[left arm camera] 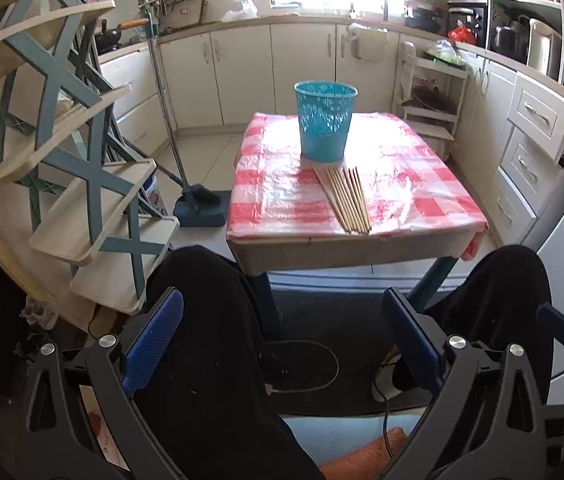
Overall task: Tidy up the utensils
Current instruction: 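Move both tools toward the table with the chopsticks and teal basket, then close the left tool on one wooden chopstick from the bundle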
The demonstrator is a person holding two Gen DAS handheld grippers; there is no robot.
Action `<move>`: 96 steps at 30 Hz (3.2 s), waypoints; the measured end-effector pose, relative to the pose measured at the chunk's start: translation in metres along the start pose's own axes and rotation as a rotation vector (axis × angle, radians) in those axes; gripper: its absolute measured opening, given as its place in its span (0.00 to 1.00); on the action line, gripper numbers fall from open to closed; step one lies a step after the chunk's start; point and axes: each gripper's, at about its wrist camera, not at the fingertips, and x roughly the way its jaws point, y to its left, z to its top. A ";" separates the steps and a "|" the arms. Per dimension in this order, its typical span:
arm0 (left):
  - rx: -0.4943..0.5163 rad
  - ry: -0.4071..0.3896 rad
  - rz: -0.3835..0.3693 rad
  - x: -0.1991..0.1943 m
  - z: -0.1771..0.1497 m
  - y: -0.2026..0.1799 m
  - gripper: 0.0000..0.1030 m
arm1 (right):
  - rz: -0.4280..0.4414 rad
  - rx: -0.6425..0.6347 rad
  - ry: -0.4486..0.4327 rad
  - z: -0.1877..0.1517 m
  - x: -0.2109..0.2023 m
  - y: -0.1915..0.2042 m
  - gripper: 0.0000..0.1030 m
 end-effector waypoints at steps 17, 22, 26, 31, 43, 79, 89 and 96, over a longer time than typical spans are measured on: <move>-0.018 0.003 -0.031 0.005 0.001 0.001 0.93 | -0.002 -0.010 0.013 -0.017 -0.063 0.005 0.93; -0.019 0.005 -0.030 0.006 0.001 0.001 0.92 | -0.003 -0.009 0.015 -0.017 -0.067 0.006 0.93; -0.019 0.004 -0.029 0.006 0.001 0.001 0.93 | -0.004 -0.009 0.015 -0.020 -0.068 0.006 0.93; -0.022 0.006 -0.027 0.008 0.001 0.004 0.93 | -0.004 -0.014 0.016 -0.023 -0.070 0.009 0.93; -0.023 0.007 -0.028 0.009 0.001 0.005 0.92 | 0.003 -0.036 0.021 -0.026 -0.071 0.015 0.93; -0.052 0.186 0.067 0.331 0.156 -0.038 0.74 | -0.012 -0.106 0.132 0.102 0.194 -0.047 0.37; -0.020 0.238 0.028 0.378 0.169 -0.053 0.39 | 0.019 -0.039 0.181 0.115 0.229 -0.058 0.33; 0.030 0.247 -0.067 0.384 0.168 -0.058 0.01 | 0.049 -0.001 0.184 0.127 0.245 -0.062 0.32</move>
